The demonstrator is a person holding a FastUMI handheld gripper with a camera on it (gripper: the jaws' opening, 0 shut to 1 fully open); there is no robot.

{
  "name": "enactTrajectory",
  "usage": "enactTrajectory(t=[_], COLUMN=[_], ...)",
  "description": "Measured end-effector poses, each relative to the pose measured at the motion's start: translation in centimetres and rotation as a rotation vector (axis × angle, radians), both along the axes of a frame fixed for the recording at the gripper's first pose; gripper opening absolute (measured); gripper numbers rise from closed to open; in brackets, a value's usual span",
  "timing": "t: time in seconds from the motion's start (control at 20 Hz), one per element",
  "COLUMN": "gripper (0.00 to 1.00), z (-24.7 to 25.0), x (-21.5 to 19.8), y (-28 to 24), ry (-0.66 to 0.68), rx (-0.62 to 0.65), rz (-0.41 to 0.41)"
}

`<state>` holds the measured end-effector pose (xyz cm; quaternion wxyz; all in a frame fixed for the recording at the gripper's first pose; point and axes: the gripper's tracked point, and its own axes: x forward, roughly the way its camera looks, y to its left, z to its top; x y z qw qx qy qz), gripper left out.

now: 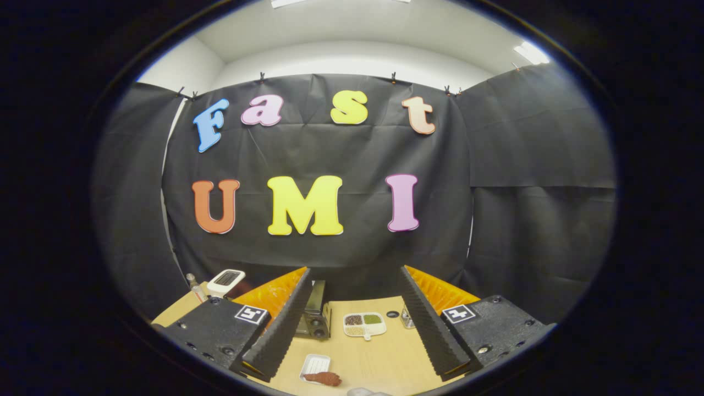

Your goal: Open the toaster oven, put the food inside, and close the toaster oven door.

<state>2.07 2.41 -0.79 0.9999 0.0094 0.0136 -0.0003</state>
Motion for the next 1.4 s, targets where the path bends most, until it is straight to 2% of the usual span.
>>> enactTrajectory(t=[0.3, 0.55, 1.05, 1.2, 1.4], gripper=[1.0, 1.0, 1.0, 1.0, 1.0], z=[-0.6, -3.3, -17.9, -22.1, -25.7], x=[2.4, 6.6, 17.6, 20.7, 23.4], y=[3.5, 9.6, 24.9, 27.3, 27.6], ry=[-0.006, 0.001, 0.166, 0.23, 0.285], rx=[-0.002, -0.008, -0.012, -0.001, -0.025], rz=[0.007, 0.033, 0.157, 0.153, 0.105])
